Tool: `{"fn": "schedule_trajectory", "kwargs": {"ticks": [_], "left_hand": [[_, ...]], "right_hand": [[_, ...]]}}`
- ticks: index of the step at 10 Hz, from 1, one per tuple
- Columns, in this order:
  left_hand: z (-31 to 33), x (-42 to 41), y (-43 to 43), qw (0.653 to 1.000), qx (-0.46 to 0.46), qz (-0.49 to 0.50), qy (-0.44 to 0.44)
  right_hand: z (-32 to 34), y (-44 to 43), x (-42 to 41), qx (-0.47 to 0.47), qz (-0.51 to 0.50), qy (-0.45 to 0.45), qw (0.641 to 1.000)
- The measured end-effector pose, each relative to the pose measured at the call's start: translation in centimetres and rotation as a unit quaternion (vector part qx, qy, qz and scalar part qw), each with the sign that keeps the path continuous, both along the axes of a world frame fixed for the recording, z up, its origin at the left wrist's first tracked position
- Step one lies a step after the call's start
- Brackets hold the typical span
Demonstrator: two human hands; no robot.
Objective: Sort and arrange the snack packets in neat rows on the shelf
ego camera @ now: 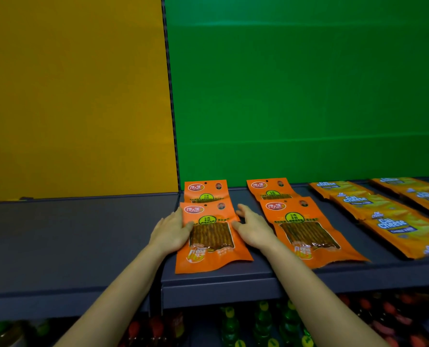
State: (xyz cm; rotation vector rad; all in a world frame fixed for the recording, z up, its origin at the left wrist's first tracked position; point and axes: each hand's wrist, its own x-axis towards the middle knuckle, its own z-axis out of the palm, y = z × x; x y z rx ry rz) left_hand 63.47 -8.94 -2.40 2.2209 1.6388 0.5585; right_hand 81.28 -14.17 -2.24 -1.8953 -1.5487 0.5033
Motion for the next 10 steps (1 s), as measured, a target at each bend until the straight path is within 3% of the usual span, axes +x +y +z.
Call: {"fn": "schedule_trajectory", "kwargs": {"ticks": [3,7,8,10], "left_hand": [[0.4,0.6,-0.7,1.000,0.020,0.002,0.013],[-0.8,0.4,0.2,0.998,0.044,0.001,0.048],[-0.8,0.1,0.3,0.998,0.059,0.012,0.017],[0.0,-0.9,-0.3,0.961,0.217,0.067,-0.160]], "right_hand": [[-0.4,0.5,0.2,0.012,-0.004,0.002,1.000],[-0.7,0.6,0.1,0.018,-0.002,-0.069,0.997],[-0.5,0.5,0.0,0.024,-0.004,-0.060,0.998],[0.2,-1.2,-0.1,0.130,-0.014,-0.011,0.991]]}}
